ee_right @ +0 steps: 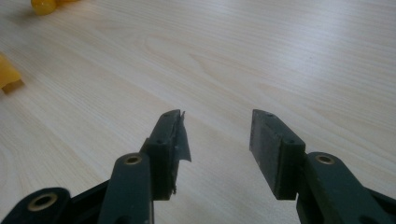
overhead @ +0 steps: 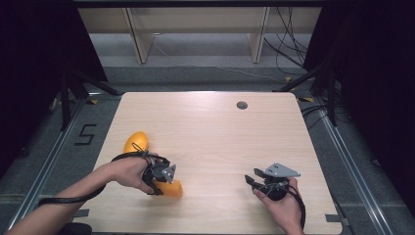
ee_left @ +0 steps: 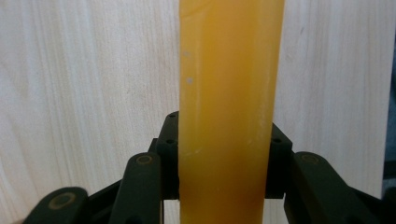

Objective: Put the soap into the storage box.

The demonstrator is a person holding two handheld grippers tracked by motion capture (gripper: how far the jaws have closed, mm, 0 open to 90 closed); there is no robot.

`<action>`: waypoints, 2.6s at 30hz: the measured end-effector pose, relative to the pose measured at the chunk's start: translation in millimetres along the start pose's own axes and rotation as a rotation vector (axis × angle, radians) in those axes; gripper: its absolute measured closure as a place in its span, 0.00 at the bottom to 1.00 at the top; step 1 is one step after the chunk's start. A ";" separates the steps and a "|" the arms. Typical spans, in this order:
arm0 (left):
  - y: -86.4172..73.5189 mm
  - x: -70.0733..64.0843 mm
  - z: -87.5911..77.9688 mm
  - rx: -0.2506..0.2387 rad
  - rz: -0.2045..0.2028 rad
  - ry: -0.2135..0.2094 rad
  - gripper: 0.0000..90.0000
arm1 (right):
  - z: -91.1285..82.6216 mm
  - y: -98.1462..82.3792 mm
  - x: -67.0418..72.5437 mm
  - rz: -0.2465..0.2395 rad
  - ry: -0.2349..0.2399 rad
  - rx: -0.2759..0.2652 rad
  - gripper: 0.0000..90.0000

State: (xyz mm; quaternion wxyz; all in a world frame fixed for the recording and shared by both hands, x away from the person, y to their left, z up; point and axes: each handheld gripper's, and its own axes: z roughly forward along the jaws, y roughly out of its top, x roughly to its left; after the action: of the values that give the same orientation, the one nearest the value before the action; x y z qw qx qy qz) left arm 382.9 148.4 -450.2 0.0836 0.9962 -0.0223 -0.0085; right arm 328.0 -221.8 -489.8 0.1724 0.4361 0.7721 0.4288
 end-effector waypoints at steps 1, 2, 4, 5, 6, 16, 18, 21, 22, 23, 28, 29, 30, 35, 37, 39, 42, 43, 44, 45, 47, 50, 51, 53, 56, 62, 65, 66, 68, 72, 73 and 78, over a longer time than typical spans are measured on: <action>-0.1 -0.1 -0.6 -0.006 -0.024 -0.002 0.67 | 0.0 0.0 0.0 0.001 0.000 0.000 0.60; -0.5 1.1 -2.1 -0.010 -0.070 -0.015 0.67 | 0.0 0.0 0.1 0.001 0.000 0.002 0.60; -1.6 2.1 -3.5 -0.024 -0.117 -0.015 0.67 | 0.0 0.1 0.3 -0.001 0.001 -0.001 0.60; -1.6 2.1 -3.5 -0.024 -0.117 -0.015 0.67 | 0.0 0.1 0.3 -0.001 0.001 -0.001 0.60; -3.0 4.3 -5.7 -0.040 -0.169 -0.006 0.67 | 0.4 0.6 -2.0 -0.029 0.002 -0.010 0.60; -5.9 6.4 -16.9 -0.027 -0.409 0.000 0.67 | 0.5 -0.1 -0.2 -0.007 -0.007 -0.003 0.60; -6.0 6.2 -19.5 -0.051 -0.487 -0.007 0.67 | 1.3 0.3 -3.2 -0.043 -0.010 -0.010 0.60; -4.7 5.3 -25.3 -0.088 -0.629 -0.019 0.67 | 1.3 0.2 -3.2 -0.043 -0.015 -0.011 0.60; -4.7 5.3 -25.3 -0.088 -0.629 -0.019 0.67 | 1.3 0.2 -3.2 -0.043 -0.015 -0.011 0.60; -4.2 5.0 -26.9 -0.093 -0.648 -0.015 0.67 | 1.2 0.2 -3.0 -0.041 -0.012 -0.010 0.60; -2.3 4.1 -33.5 -0.107 -0.737 -0.015 0.67 | 1.2 0.3 -3.2 -0.041 -0.009 -0.012 0.60; -2.3 4.3 -35.6 -0.092 -0.755 -0.019 0.67 | 0.5 0.0 -0.7 -0.009 -0.007 -0.003 0.60; -2.3 4.3 -35.6 -0.092 -0.755 -0.019 0.67 | 0.5 0.0 -0.7 -0.009 -0.007 -0.003 0.60; -5.3 3.7 -37.5 -0.068 -0.831 -0.016 0.67 | -0.8 1.1 -2.8 -0.035 -0.008 -0.026 0.61; -7.7 4.6 -38.4 -0.066 -0.843 -0.021 0.67 | -2.5 1.9 -2.7 -0.043 -0.015 -0.033 0.61; -9.1 5.0 -39.0 -0.063 -0.847 -0.022 0.67 | -3.5 2.3 -2.1 -0.034 -0.014 -0.036 0.61; -13.8 7.3 -42.2 -0.069 -0.870 -0.011 0.67 | -5.2 2.7 -0.5 -0.012 -0.027 -0.056 0.61; -13.8 7.3 -42.2 -0.069 -0.870 -0.011 0.67 | -5.2 2.7 -0.5 -0.012 -0.027 -0.056 0.61; -14.6 7.3 -43.1 -0.070 -0.885 -0.007 0.67 | -5.8 2.5 -0.5 -0.003 -0.029 -0.058 0.61; -17.1 9.2 -45.0 -0.064 -0.883 0.000 0.67 | -5.2 2.7 -3.3 -0.027 -0.029 -0.066 0.61; -19.3 10.9 -46.9 -0.060 -0.891 0.003 0.67 | -4.9 2.7 -4.2 -0.039 -0.038 -0.077 0.61; -21.3 12.4 -48.9 -0.067 -0.909 0.007 0.67 | -5.0 2.7 -2.9 -0.022 -0.026 -0.062 0.61; -23.4 15.0 -51.2 -0.067 -0.918 0.016 0.67 | -4.1 2.5 -2.9 -0.022 -0.021 -0.068 0.61; -24.0 16.2 -52.5 -0.064 -0.933 0.021 0.67 | -4.9 2.6 -2.9 -0.022 -0.025 -0.060 0.61; -27.6 21.0 -54.8 -0.071 -0.953 0.030 0.67 | -4.9 2.5 -2.9 -0.022 -0.024 -0.058 0.61; -34.7 31.2 -57.7 -0.077 -0.987 0.043 0.67 | -5.6 1.8 0.3 0.017 -0.032 -0.042 0.61; -38.2 36.1 -59.3 -0.082 -1.007 0.049 0.67 | -3.7 1.9 -1.5 0.000 -0.015 -0.063 0.61; -39.3 37.8 -60.6 -0.074 -1.009 0.044 0.67 | -5.5 2.1 -0.7 0.004 -0.029 -0.045 0.61; -41.7 41.0 -62.3 -0.076 -1.022 0.044 0.67 | -3.8 2.1 -3.4 -0.029 -0.028 -0.057 0.61; -45.9 46.9 -65.1 -0.095 -1.052 0.055 0.67 | -4.2 2.2 -3.1 -0.023 -0.021 -0.053 0.61; -46.2 48.1 -67.2 -0.079 -1.059 0.043 0.67 | -4.1 2.2 -3.1 -0.022 -0.021 -0.052 0.61; -50.1 54.5 -71.8 -0.097 -1.091 0.062 0.67 | -3.9 2.0 -3.2 -0.024 -0.020 -0.054 0.61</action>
State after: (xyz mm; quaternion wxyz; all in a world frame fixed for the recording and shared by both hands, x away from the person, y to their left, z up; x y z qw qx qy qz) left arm 441.0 207.2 -388.5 0.1134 0.8579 0.5006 -0.0225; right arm 328.4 -225.8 -486.3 0.1969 0.4263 0.7637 0.4431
